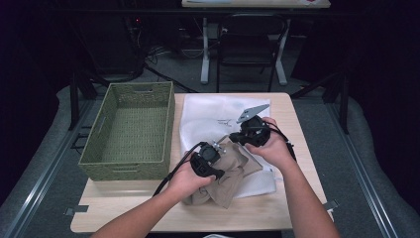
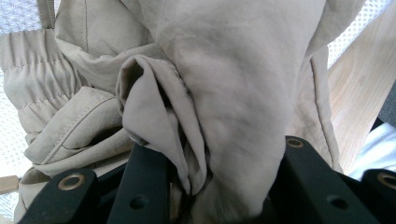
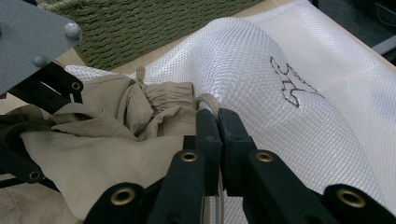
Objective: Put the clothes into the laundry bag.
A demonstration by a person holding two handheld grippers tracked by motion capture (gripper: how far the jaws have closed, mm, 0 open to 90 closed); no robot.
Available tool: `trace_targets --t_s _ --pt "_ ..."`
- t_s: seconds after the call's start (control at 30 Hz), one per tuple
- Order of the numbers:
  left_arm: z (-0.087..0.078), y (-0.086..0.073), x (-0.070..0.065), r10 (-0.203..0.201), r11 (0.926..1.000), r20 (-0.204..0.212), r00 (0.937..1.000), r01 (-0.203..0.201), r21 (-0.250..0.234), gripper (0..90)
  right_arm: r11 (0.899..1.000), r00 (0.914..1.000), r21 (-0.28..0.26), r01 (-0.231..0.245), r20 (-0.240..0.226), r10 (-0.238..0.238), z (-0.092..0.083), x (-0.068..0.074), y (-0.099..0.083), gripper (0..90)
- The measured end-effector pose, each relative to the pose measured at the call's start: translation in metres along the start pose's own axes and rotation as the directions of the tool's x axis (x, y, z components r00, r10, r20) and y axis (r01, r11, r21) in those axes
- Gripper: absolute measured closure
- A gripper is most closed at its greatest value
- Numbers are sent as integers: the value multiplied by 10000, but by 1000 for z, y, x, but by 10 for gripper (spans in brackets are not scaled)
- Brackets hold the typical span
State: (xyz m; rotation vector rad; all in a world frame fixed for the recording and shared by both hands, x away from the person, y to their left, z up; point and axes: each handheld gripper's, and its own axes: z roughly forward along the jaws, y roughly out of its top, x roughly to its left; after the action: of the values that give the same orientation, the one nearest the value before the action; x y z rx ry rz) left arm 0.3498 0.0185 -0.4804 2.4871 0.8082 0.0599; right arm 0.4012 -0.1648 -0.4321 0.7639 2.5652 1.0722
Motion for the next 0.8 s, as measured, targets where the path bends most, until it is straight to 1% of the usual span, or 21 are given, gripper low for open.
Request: trace_targets --t_s 0.1,0.2,0.27,0.4,0.57,0.6,0.63,0.67,0.73,0.77,0.8 --pt "1 0 1 -56 10000 -7 10000 56 -59 677 10000 10000 -34 -10 -3 10 0 0 0 875" --pt "2 1 2 -10 10000 -33 10000 10 -37 677 10000 10000 -64 -19 -35 19 0 -1 0 874" --pt "4 1 2 -136 9999 -36 9999 136 -95 676 10000 10000 -56 -27 -48 27 1 -1 -1 873" --pt "6 2 3 -83 10000 -78 9999 83 11 676 10000 10000 -67 3 -95 -4 2 -1 -2 869" --pt "5 2 5 -76 10000 -84 9999 76 47 677 9998 9999 -180 -47 -130 44 1 -2 -2 864" --pt "4 2 5 -163 9999 -77 9998 163 -13 677 9998 9999 -210 -19 -132 16 1 -2 -2 864" --pt "3 1 6 -168 9999 -131 9998 168 -17 677 9997 9999 -231 -17 -137 14 1 -2 -2 866" --pt "3 1 7 -148 9999 -184 9997 148 4 676 9995 9998 -323 -40 -198 34 0 -3 -2 886" --pt "4 0 10 -293 9996 -153 9995 293 -3 676 9979 9989 -630 -144 -446 116 -3 -3 -2 892" --pt "5 -1 11 -346 9994 -108 9993 346 -24 677 9973 9990 -727 -121 -436 89 -5 -3 -1 894" --pt "5 -1 11 -315 9995 -117 9994 315 -21 677 9968 9991 -779 -152 -405 120 -7 -3 -1 895"
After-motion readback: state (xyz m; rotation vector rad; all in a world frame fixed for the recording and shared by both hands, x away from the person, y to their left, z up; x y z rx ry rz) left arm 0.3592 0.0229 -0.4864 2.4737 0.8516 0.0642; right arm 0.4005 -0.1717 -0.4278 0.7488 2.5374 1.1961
